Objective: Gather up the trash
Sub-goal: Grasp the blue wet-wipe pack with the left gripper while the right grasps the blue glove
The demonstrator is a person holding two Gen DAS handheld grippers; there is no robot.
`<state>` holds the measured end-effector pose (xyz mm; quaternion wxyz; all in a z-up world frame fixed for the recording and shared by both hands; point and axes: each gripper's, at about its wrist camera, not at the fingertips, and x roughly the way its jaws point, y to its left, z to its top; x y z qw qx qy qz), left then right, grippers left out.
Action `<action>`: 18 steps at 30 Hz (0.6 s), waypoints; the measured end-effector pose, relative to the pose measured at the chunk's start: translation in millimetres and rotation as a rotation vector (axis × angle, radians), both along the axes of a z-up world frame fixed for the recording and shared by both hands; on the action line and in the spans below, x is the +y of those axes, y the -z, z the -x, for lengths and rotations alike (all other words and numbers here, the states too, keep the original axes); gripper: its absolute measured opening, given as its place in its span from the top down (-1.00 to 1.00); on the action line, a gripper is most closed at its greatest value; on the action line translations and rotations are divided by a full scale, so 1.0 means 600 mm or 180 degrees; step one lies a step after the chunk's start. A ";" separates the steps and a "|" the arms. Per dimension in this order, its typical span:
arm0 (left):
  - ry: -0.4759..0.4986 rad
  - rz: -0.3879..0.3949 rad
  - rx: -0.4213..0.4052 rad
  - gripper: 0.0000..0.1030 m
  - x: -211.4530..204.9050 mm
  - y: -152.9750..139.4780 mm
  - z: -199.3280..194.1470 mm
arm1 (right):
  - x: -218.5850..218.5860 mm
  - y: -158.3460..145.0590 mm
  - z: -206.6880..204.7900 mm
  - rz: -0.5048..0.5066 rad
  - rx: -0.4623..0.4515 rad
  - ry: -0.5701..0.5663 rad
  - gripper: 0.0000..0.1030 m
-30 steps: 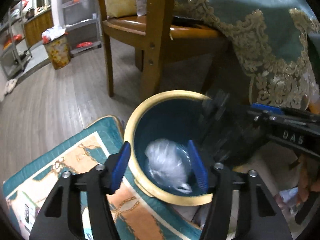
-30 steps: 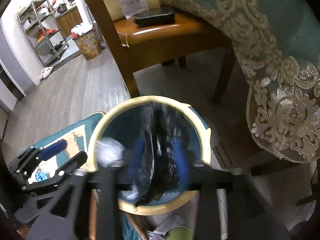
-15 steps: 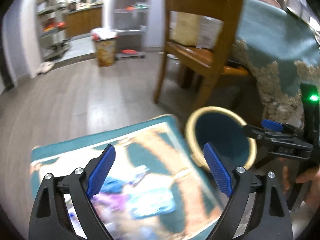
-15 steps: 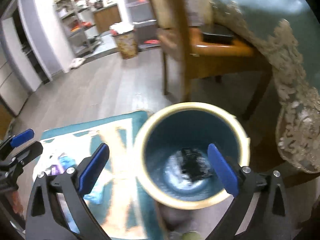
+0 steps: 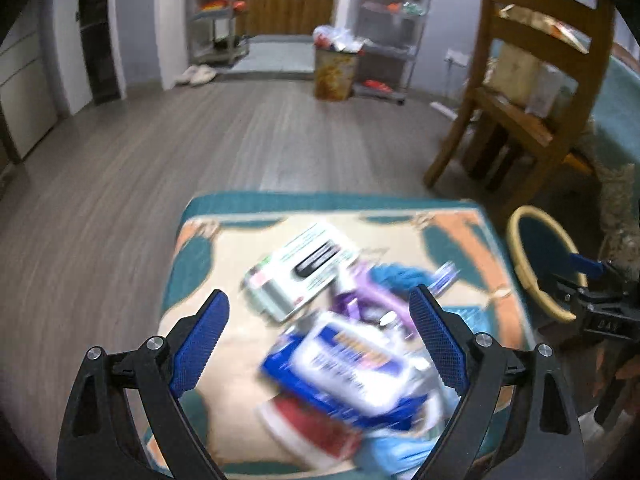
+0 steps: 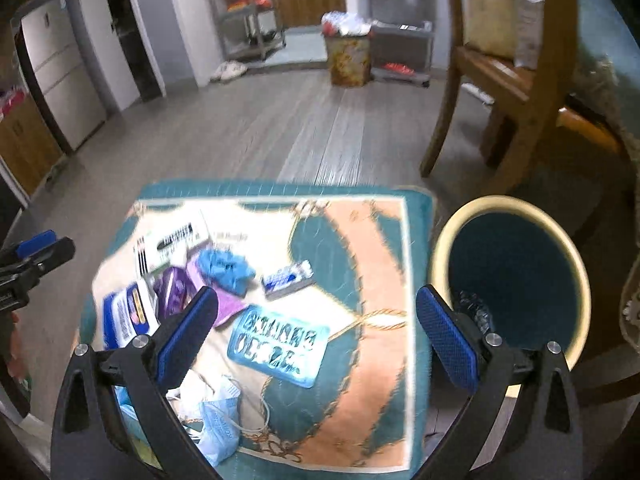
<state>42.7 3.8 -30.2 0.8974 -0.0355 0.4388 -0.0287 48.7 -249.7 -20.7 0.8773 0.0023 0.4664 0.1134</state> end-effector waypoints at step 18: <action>-0.0349 0.0367 0.0443 -0.65 0.077 0.084 0.016 | 0.094 0.097 -0.014 -0.0036 0.0321 -0.0413 -0.70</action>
